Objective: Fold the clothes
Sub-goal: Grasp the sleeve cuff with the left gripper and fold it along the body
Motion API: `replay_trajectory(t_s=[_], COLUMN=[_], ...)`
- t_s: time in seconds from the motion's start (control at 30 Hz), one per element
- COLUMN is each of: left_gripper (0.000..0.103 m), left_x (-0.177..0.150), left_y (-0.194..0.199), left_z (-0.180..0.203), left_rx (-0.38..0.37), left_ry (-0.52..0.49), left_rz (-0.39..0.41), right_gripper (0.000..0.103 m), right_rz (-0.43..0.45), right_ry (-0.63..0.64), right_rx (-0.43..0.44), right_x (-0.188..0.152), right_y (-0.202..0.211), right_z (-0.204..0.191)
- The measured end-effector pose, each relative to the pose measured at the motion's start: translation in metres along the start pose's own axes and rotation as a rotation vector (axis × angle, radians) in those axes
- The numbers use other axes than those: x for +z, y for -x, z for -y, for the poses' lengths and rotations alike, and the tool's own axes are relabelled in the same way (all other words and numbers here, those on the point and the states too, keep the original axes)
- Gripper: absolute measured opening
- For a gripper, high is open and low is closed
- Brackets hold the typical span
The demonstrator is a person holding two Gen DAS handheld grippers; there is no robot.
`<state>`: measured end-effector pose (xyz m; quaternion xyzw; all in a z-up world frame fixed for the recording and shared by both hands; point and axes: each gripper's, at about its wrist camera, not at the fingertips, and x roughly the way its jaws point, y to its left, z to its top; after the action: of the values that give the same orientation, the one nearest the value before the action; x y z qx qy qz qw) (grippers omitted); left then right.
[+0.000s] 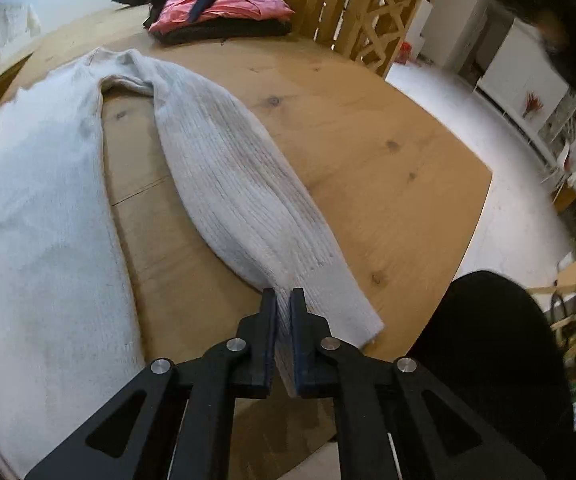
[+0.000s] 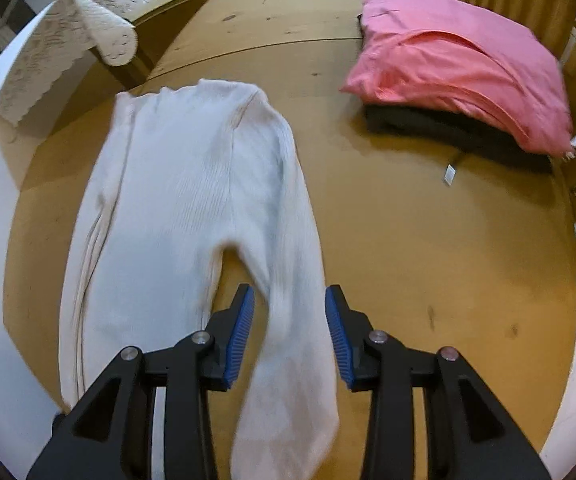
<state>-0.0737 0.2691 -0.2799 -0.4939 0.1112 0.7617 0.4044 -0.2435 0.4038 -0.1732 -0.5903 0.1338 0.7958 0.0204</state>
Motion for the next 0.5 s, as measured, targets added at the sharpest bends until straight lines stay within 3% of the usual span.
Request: replay_trajectory(t_s=[0.13,0.27,0.43,0.5], left_gripper=[0.006,0.006,0.006,0.006], left_x=[0.004,0.009,0.018,0.023], left_y=[0.015,0.035,0.037,0.036], left_z=[-0.008,-0.011,-0.020,-0.026], left_rx=[-0.049,-0.084,-0.090,-0.084], left_ry=[0.035,0.028,0.035,0.041], left_rz=[0.047,0.091,0.101,0.105], right_gripper=[0.037,0.037,0.036,0.019], right_rz=[-0.032,-0.066,-0.109,-0.122], right_ry=[0.014,0.055,0.042,0.040], right_rx=[-0.037,-0.135,-0.117,-0.108], right_x=[0.041,0.070,0.081,0.082], right_y=[-0.042,-0.069,-0.083,-0.085], right_z=[-0.015,-0.026,-0.028,-0.028])
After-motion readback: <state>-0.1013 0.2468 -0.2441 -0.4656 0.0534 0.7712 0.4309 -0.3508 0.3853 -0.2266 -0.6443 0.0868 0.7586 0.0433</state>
